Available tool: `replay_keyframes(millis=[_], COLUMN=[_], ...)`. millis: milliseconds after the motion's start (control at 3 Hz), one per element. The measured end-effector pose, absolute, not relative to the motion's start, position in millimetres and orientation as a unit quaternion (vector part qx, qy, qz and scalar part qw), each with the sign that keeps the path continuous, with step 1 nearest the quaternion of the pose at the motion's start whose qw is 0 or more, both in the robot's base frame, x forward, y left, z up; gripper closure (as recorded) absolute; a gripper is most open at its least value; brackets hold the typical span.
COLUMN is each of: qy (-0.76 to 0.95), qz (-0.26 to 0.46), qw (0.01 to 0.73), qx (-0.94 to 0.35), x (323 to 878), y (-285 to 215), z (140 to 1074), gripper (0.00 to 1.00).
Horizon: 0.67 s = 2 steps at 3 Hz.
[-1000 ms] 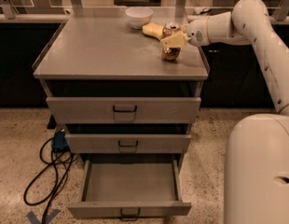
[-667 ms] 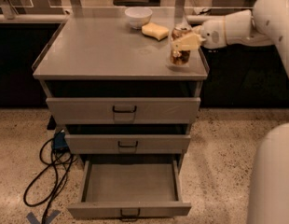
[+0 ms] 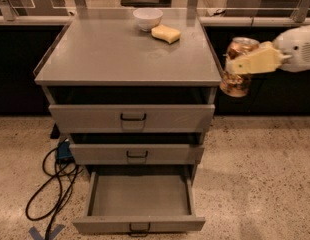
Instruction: Place orange can into bottom drawer
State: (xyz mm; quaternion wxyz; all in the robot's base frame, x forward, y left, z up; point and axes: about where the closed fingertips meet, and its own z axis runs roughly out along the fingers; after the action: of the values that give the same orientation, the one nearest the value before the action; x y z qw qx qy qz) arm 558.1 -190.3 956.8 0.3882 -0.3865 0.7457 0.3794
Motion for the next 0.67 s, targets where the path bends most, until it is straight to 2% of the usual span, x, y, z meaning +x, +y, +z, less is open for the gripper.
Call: replay_keyframes(millis=[667], qy=[0.753], qz=[0.376], qw=[0.378], qx=[-0.386], x=[545.1], y=[-192.4], z=[947.3], gripper=[1.00])
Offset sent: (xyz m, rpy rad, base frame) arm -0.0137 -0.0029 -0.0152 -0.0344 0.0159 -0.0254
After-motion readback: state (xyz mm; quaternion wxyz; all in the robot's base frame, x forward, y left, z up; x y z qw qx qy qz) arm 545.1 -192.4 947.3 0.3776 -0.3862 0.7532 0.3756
